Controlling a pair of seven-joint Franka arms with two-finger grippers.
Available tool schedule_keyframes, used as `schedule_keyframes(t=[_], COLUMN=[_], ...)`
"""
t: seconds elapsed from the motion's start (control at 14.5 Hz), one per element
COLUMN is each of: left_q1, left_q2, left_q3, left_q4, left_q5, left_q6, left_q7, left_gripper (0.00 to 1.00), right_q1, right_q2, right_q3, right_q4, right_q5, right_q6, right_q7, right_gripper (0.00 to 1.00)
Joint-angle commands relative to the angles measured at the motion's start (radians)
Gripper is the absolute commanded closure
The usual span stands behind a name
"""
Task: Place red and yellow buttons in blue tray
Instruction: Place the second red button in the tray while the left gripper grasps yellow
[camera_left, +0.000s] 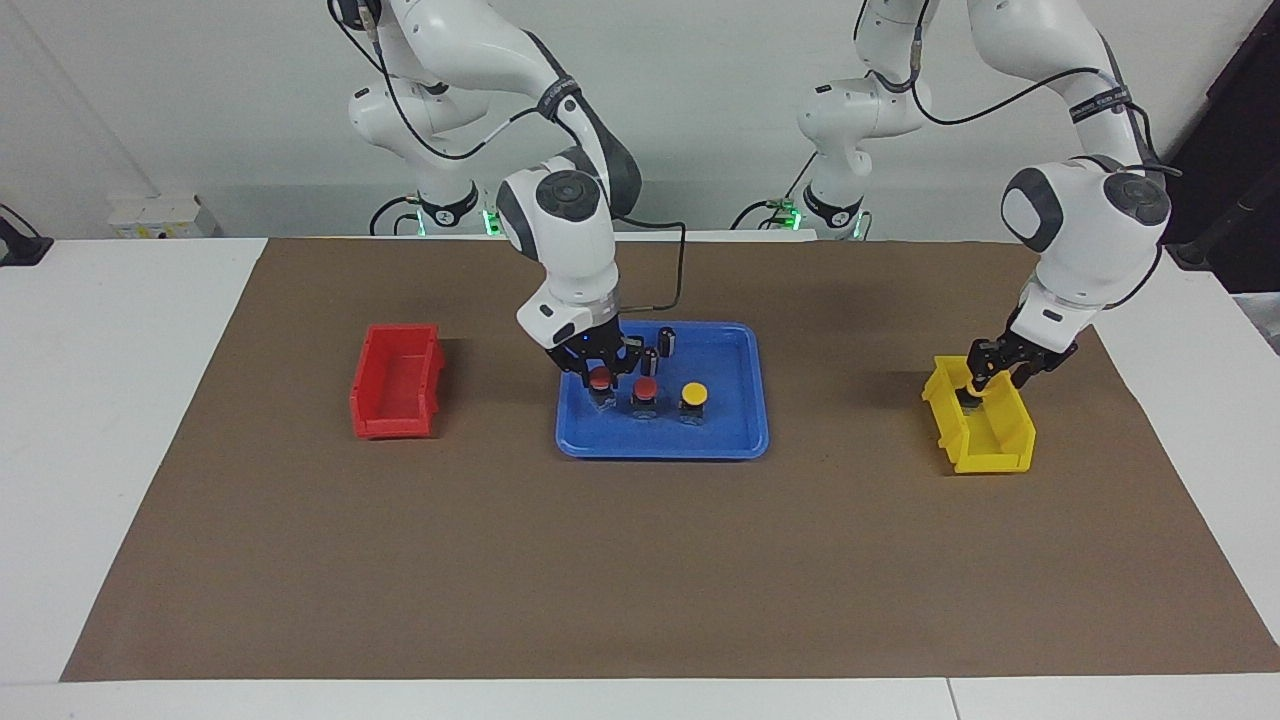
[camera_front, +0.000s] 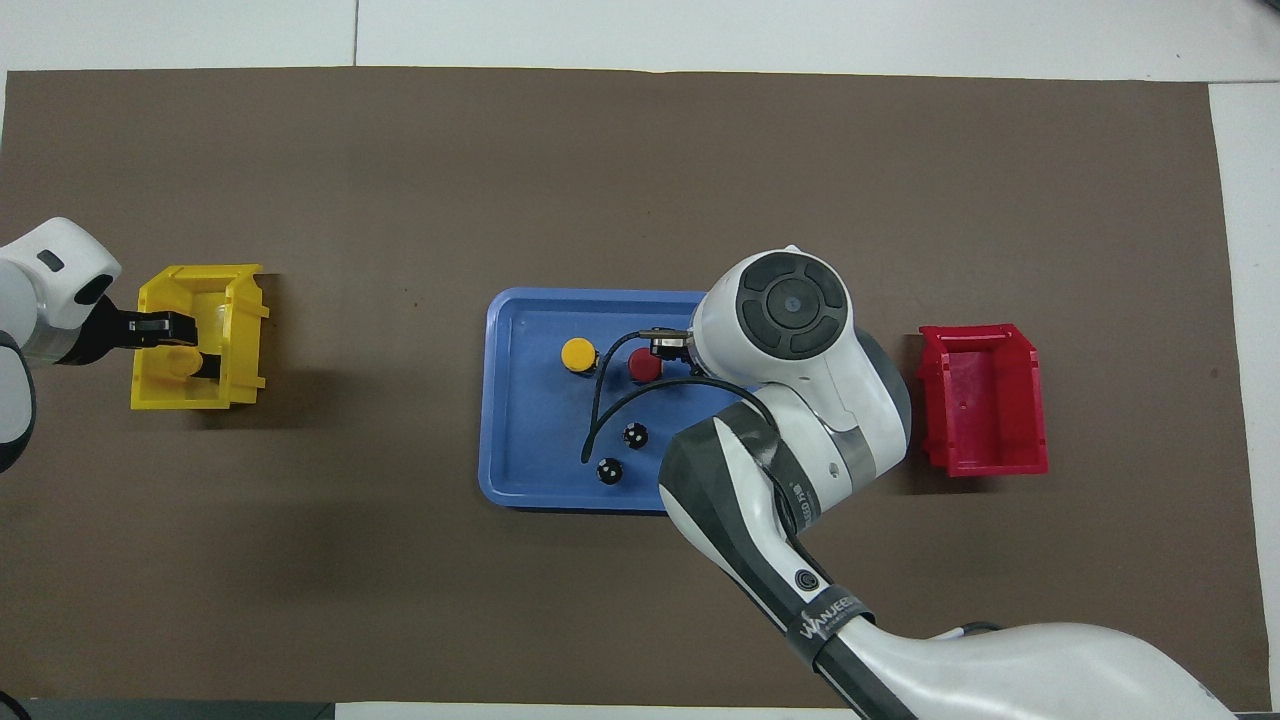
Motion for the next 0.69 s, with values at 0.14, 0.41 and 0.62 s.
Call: schedule_keyframes(t=[0.14,0.41,0.62], left_q1=[0.017,0.018,0.045], left_q2=[-0.018,0.002,0.025], left_q3=[-0.011,-0.011,-0.011], left_q4=[-0.078,-0.098,-0.033], left_q5=[0.003,0.003,0.004], left_q6=[0.049,0.109,0.045], left_q7=[0.02,0.02,0.018], left_gripper=[0.36,0.44,0.99], right_q1=[0.002,-0.001,-0.108], right_q2=[-0.051,-0.045,-0.065], right_q3=[-0.005,-0.011,-0.011], right_q4=[-0.124,-0.076,0.143], right_q5=[-0.016,-0.018,-0.024], right_q6=[0.083,0.045,-0.195], right_q7=[0.0,0.0,-0.026], right_gripper=[0.56,0.15,0.0])
